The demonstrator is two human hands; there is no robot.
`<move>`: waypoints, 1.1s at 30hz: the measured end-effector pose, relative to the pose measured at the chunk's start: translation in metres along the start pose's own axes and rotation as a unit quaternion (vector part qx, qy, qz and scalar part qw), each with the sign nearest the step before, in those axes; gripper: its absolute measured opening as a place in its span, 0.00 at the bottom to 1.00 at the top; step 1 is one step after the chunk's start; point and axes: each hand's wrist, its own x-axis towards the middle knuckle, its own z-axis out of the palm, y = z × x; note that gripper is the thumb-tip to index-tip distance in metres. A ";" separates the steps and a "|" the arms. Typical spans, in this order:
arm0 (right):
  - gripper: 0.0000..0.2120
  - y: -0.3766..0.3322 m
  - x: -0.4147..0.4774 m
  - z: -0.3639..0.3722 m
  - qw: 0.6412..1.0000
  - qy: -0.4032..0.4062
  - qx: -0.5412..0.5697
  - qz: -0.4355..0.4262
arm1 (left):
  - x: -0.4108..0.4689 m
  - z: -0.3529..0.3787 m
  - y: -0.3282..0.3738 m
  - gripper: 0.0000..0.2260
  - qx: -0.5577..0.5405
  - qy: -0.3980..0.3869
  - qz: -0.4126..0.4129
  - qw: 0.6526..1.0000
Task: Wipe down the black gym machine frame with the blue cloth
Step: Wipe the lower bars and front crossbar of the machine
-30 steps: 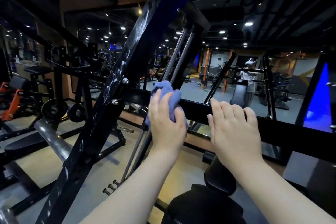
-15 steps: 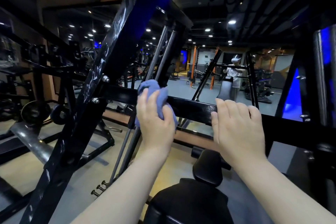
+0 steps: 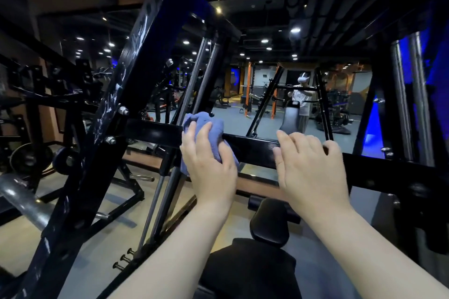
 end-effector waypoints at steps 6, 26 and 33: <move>0.20 0.022 -0.008 0.000 0.999 0.021 -0.020 0.024 | -0.006 0.000 0.004 0.20 0.057 -0.175 0.319 0.930; 0.19 0.018 -0.009 -0.002 0.999 0.005 -0.005 0.039 | 0.004 -0.008 0.000 0.22 0.060 -0.156 0.284 0.944; 0.19 0.013 -0.007 -0.003 0.998 -0.003 -0.003 0.061 | 0.025 -0.006 0.003 0.20 0.003 0.026 -0.008 1.000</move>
